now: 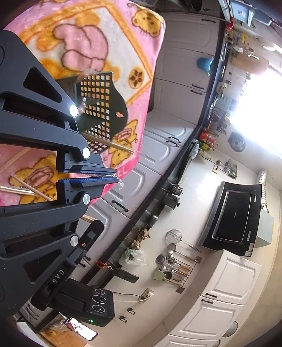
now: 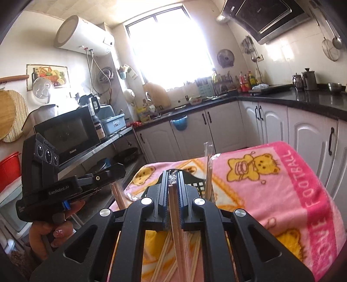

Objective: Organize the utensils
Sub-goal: 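Lift both held chopsticks upright and carry them above the green caddy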

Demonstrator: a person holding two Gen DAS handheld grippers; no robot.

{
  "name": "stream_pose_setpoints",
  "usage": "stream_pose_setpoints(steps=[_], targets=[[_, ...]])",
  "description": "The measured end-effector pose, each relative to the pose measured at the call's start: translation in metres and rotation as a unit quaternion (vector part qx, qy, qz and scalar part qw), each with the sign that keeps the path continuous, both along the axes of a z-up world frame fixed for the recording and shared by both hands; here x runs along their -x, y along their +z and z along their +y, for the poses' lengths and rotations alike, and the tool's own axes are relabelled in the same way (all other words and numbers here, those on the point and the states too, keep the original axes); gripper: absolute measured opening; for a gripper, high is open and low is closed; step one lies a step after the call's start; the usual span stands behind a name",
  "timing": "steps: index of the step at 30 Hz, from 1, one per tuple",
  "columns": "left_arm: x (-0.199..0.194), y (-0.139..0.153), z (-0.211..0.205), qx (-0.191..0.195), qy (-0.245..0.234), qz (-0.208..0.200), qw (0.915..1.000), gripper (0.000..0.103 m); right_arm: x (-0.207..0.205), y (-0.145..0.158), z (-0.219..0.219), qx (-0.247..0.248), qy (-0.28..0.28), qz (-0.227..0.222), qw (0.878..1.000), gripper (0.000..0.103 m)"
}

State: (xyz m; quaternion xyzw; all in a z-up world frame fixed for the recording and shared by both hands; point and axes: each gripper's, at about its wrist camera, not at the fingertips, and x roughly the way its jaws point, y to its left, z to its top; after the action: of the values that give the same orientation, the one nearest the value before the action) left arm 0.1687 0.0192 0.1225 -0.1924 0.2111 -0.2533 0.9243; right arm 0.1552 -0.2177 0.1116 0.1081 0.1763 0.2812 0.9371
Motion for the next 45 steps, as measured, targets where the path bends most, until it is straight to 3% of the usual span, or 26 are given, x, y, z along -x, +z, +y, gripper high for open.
stream_pose_setpoints(steps=[15, 27, 36, 45], targets=[[-0.026, 0.048, -0.016, 0.011, -0.011, -0.046, 0.9988, 0.001, -0.009, 0.023, -0.003, -0.006, -0.009, -0.033, 0.999, 0.008], [-0.057, 0.084, -0.007, 0.030, 0.011, -0.072, 0.9969, 0.001, -0.021, 0.044, 0.004, -0.013, -0.009, -0.057, 0.998, 0.008], [-0.071, 0.097, 0.008, 0.006, 0.055, -0.092, 0.9942, 0.001, -0.042, 0.065, 0.021, -0.022, -0.003, -0.080, 0.997, 0.008], [-0.083, 0.090, 0.028, -0.003, 0.080, -0.093, 0.9924, 0.001, -0.071, 0.079, 0.043, -0.031, 0.005, -0.094, 0.995, 0.008]])
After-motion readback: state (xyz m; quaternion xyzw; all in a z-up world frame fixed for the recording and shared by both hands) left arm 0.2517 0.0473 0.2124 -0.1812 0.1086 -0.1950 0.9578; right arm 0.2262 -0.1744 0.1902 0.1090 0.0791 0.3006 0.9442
